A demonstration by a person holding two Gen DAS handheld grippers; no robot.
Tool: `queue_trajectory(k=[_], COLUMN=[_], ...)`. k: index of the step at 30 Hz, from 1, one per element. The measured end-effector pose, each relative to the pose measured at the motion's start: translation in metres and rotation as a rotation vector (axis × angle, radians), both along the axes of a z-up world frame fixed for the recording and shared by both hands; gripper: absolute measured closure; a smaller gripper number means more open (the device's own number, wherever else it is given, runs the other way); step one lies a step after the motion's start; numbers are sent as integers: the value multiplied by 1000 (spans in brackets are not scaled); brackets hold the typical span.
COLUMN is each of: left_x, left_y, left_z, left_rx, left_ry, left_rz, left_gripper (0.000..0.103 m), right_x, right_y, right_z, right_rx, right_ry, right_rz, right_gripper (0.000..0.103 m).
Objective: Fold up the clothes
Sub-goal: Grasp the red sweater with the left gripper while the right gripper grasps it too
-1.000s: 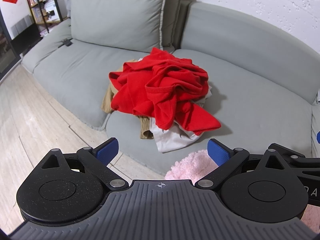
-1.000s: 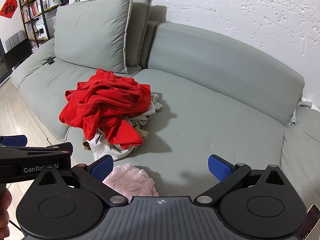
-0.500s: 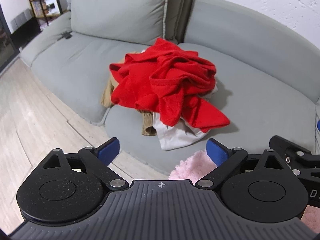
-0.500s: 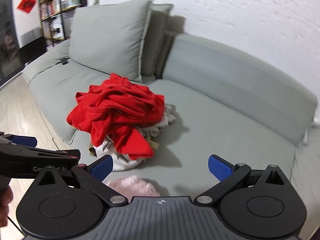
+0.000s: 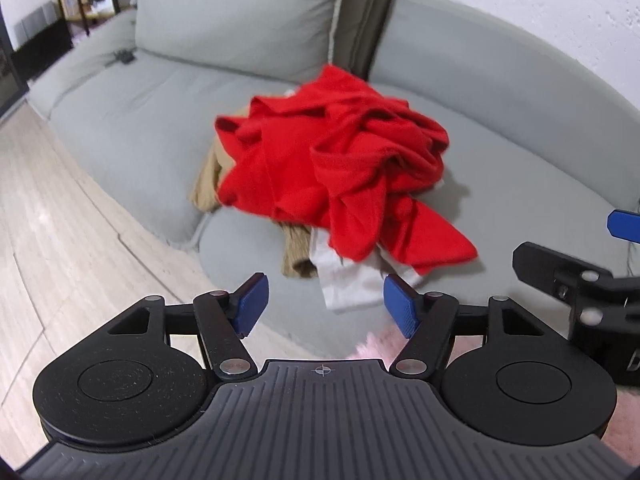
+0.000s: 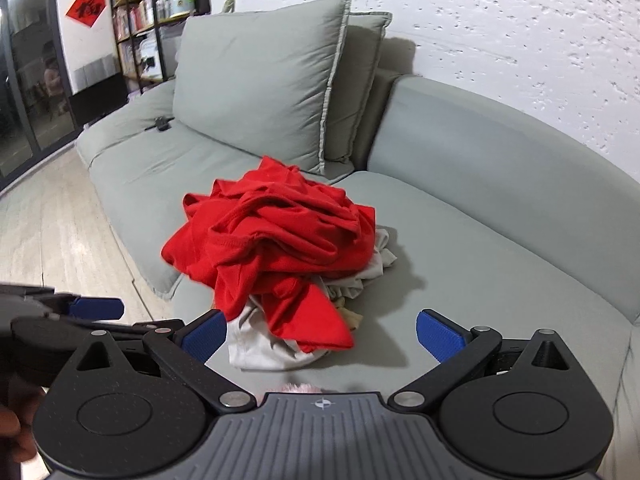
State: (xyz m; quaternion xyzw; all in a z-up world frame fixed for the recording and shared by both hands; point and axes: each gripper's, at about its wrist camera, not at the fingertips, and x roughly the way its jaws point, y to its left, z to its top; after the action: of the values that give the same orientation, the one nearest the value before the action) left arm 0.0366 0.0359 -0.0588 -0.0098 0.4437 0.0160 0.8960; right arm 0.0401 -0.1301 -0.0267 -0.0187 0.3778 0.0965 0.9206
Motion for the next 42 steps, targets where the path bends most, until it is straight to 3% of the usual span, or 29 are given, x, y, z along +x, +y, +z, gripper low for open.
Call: queue_trajectory(k=[2,5,9,11,16,18,19,21,24,32,38,40,42], left_x=[6,22,42,49,69,76,78,85,94,113,124,125,127], left_y=[0,3,3,5,9,14,15,18,20,21,11,11,8], left_z=[-2,-7,-14,-18,-27,-27,-26,-25,-25,-34,-53,-55,-57], left_rx=[16,-32,-38,-56,-47,-45,-45,-48,-65,-77,11,11,7], left_ry=[-12,-1,-1,-10,-36,-62,-72,-97,-114,-84,-85,-95,-95], left_rz=[-2,-37,-36,-36,-10,9,14,16,13,45,10,-1,-44], left_gripper=[33,33,36,42,40,34,31,30,27,24,23,30,50], right_x=[8,28,53,61,84,96,101,112,125,135,164,170,176], right_y=[-1,-2,-6,-6,-2,-3,-5,-8,-15,-21,-15,-13,-11], right_z=[-4,-13,-25,-28,-37,-42,-46,-52,-62,-79,-97,-100,-104], right_rx=[5,19,76,79,2,4,5,12,47,56,-12,-22,-31], right_ry=[2,14,69,51,-19,-17,-11,0,19,25,10,14,18], right_rz=[-9,1,42,60,81,101,105,113,120,181,220,232,245], right_gripper=[1,1,4,7,9,29,34,57,70,69,68,66,68])
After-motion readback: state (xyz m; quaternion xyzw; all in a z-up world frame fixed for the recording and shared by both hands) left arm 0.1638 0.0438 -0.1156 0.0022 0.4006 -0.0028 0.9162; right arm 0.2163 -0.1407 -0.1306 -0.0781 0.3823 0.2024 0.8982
